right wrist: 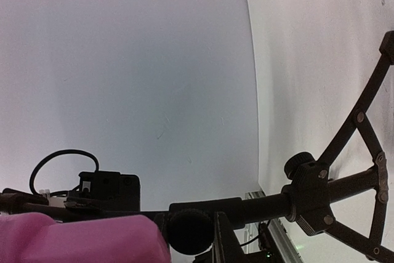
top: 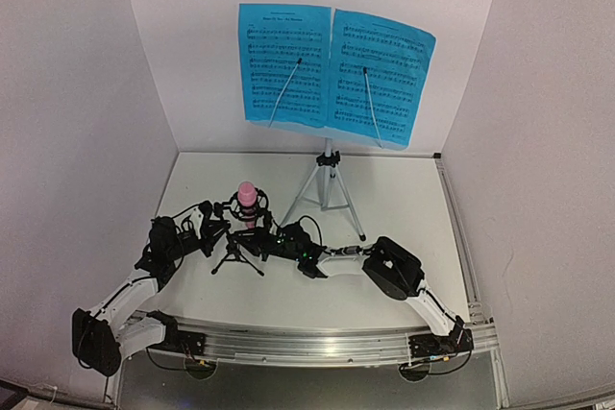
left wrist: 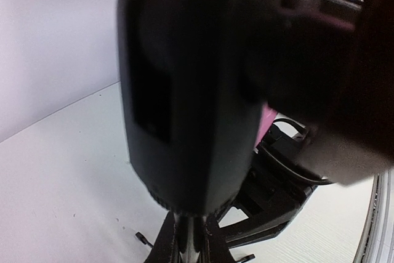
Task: Pack up the instrument practice props
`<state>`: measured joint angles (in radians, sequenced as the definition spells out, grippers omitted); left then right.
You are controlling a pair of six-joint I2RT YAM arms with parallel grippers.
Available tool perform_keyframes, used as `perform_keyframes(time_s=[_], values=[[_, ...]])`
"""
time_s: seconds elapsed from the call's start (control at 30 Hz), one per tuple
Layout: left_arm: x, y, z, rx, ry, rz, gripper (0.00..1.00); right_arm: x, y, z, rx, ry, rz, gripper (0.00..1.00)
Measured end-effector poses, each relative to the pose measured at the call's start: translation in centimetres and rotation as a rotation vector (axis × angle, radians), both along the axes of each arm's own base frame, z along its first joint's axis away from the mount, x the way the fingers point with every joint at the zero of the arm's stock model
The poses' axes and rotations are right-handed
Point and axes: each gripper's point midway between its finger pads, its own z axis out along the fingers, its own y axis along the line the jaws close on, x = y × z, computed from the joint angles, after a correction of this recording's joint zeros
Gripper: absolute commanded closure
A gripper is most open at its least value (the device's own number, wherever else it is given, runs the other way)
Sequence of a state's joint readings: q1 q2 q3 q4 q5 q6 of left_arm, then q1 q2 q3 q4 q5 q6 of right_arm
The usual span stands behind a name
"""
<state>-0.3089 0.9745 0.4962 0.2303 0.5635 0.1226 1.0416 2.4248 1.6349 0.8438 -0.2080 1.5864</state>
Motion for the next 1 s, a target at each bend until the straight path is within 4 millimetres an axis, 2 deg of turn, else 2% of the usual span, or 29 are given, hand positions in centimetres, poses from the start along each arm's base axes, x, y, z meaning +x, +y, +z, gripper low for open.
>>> perform_keyframes(time_s=[0.2,0.4,0.83,1.0], values=[[-0.1,-0.1,0.0,-0.006,0.028,0.001,1.00,0.1,-0.3,0.1,-0.006,-0.111,0.005,1.00],[0.0,-0.1,0.2,-0.010,0.073,0.001,1.00,0.0,-0.4,0.3,-0.022,-0.296,0.060,1.00],[-0.9,-1.1,0.3,0.056,0.105,-0.109,1.00,-1.6,-1.2,0.1,-0.096,-0.955,0.137,1.00],[-1.3,-1.4,0.3,0.067,0.096,-0.141,1.00,-1.8,-1.3,-0.1,-0.117,-1.137,0.151,1.00]])
